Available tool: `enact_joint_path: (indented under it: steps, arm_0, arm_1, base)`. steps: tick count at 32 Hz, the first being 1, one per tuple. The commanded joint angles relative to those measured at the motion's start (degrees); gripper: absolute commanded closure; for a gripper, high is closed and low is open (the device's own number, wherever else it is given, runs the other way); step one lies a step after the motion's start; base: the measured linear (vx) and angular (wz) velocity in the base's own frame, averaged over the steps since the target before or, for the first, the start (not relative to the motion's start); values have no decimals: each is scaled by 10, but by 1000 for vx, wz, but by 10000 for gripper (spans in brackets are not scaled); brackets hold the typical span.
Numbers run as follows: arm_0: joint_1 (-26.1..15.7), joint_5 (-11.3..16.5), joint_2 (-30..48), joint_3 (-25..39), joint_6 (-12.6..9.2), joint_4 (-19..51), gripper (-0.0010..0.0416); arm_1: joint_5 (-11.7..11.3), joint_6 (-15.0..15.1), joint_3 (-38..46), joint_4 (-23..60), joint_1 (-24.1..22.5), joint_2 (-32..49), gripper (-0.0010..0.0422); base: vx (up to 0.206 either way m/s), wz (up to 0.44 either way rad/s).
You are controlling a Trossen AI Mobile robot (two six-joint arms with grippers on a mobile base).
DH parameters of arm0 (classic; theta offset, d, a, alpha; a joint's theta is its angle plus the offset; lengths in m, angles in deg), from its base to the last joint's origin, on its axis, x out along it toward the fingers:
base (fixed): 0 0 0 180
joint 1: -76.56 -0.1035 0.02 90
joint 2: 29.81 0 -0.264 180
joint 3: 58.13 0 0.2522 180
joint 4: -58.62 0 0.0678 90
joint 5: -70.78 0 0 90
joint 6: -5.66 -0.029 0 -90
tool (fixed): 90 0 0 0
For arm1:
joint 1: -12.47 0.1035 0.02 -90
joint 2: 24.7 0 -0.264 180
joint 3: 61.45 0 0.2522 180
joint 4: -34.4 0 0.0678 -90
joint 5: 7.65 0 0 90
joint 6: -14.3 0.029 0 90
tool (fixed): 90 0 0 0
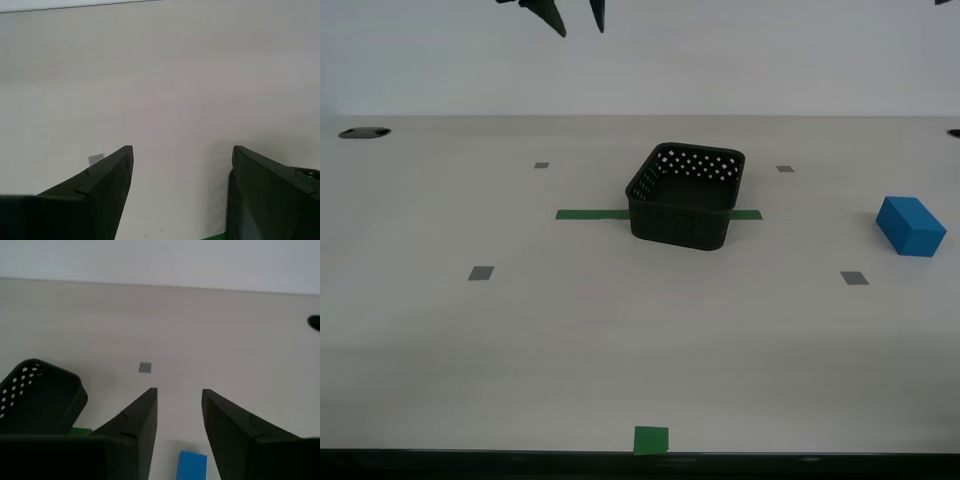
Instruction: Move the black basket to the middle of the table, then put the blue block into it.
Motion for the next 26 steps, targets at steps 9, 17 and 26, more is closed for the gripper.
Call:
enact_joint_path:
  steps: [9, 17, 26]
  arm_0:
    - [0, -21, 121, -2, 3, 54, 110]
    - [0, -89, 240, -2, 23, 50, 102]
    - [1, -90, 352, -2, 14, 45, 90]
  arm_1:
    - [-83, 76, 1, 67, 58, -1, 144]
    - [-86, 95, 1, 85, 80, -1, 145]
    - [-91, 108, 0, 87, 85, 0, 145]
  base:
    - [0, 0]
    - [0, 0]
    - [0, 0]
